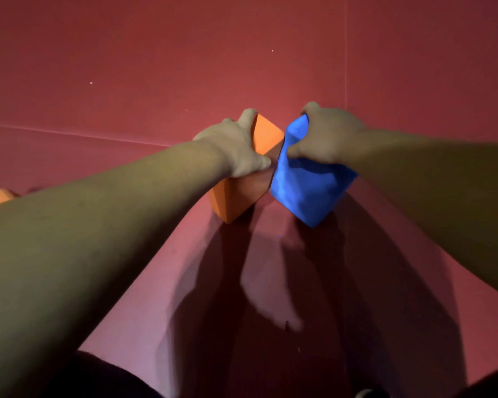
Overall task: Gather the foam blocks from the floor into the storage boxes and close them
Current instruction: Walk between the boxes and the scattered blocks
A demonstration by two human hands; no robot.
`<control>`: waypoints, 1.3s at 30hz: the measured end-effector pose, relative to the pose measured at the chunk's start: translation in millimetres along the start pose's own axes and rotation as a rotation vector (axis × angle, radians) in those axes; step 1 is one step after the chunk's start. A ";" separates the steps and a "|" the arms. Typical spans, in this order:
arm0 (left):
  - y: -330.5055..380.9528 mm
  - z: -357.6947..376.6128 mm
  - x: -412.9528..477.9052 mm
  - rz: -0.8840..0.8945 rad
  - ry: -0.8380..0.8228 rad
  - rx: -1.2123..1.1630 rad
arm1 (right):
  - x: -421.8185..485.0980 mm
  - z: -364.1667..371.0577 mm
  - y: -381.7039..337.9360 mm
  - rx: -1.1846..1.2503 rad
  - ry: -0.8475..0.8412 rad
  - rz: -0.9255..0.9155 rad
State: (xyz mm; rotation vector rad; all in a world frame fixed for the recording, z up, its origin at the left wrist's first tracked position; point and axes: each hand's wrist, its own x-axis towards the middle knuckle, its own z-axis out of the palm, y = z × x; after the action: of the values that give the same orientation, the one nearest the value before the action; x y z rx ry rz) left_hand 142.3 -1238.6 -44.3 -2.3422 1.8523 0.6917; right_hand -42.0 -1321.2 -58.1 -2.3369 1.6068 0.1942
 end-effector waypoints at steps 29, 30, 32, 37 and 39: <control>223.0 30.6 -365.1 0.083 -0.340 -0.224 | -414.8 -87.1 159.2 0.469 -0.377 0.760; 231.0 24.2 -365.7 0.119 -0.351 -0.196 | -428.5 -90.9 164.9 0.446 -0.389 0.775; 248.8 10.9 -365.1 0.190 -0.369 -0.156 | -451.1 -105.3 168.0 0.452 -0.384 0.828; 309.6 -13.3 -363.2 0.374 -0.326 -0.020 | -495.8 -115.2 179.0 0.625 -0.150 1.045; 334.6 -12.5 -361.7 0.432 -0.288 0.023 | -508.0 -107.8 191.0 0.693 -0.083 1.072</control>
State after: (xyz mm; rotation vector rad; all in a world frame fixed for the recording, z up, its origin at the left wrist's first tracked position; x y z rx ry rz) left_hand -229.4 -1005.0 179.8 -1.7202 2.2204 0.9793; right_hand -411.4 -967.2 152.5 -0.8256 2.2355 -0.0529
